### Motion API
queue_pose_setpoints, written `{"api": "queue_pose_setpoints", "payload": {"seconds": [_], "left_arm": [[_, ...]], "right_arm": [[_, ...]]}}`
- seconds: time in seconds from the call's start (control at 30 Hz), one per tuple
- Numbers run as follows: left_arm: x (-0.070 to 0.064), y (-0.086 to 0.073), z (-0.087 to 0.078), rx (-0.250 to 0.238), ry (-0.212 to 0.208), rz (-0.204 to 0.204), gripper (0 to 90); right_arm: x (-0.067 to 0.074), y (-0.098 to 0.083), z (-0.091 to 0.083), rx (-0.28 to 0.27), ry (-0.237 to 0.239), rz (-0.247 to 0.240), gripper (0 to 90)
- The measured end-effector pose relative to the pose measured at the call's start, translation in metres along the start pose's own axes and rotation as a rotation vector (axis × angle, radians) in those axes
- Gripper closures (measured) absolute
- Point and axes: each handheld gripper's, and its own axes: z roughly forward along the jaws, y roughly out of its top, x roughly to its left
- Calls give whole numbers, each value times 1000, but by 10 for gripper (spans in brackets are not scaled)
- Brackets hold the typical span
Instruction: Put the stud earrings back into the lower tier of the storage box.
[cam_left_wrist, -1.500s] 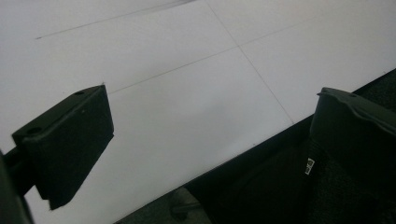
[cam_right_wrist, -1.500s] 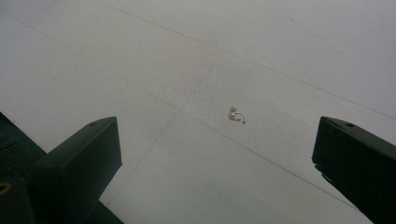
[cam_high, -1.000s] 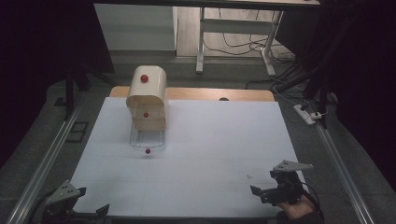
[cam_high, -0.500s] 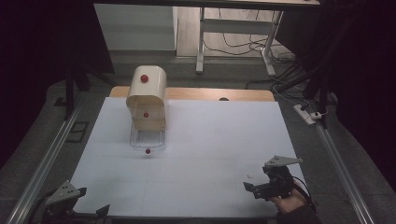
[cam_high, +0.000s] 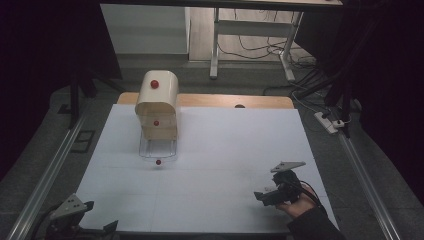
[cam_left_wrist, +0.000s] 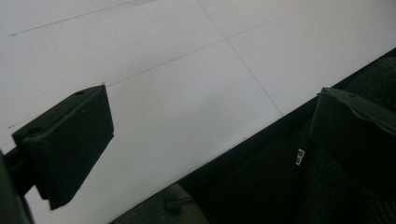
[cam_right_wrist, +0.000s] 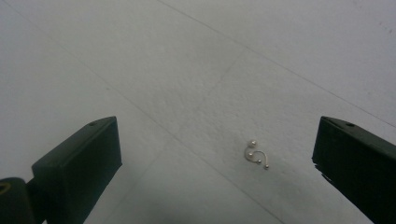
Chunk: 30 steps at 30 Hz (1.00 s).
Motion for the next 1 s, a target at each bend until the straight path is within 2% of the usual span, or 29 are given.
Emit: {"api": "queue_pose_setpoints", "payload": {"seconds": [0.17, 0.27, 0.3, 0.33, 0.37, 0.4, 0.43, 0.47, 0.5, 0.53, 0.7, 0.8, 0.93, 1.0], "left_arm": [[0, 0, 0, 2, -2, 9, 2], [0, 0, 0, 3, -2, 11, 2], [0, 0, 0, 3, -2, 10, 2], [0, 0, 0, 3, -3, 10, 2], [0, 0, 0, 4, -3, 10, 2], [0, 0, 0, 4, -3, 10, 2], [0, 0, 0, 4, -3, 11, 2], [0, 0, 0, 5, -3, 12, 2], [0, 0, 0, 5, -3, 12, 2], [0, 0, 0, 6, -5, 13, 2], [-1, 0, 1, 9, -4, 17, 2], [-1, 1, 1, 13, -3, 22, 2], [-2, 1, 2, 15, -2, 26, 2], [-2, 1, 2, 18, -2, 29, 2]], "right_arm": [[-7, 5, 9, 44, -40, 9, 9], [-14, 10, 13, 61, -47, 34, 92], [-14, 10, 13, 61, -47, 34, 92], [-15, 11, 14, 67, -43, 42, 135], [-17, 12, 15, 89, -46, 37, 233], [-17, 12, 15, 89, -46, 37, 233], [-19, 13, 17, 111, -43, 37, 330], [-19, 13, 17, 111, -43, 37, 330], [-19, 14, 18, 133, -32, 25, 427], [-19, 14, 18, 133, -32, 25, 427], [-17, 17, 20, 165, -46, -3, 650], [-17, 18, 21, 178, -43, -10, 724], [-16, 17, 26, 222, -63, -12, 771], [-16, 17, 26, 226, -71, -17, 788]]}}
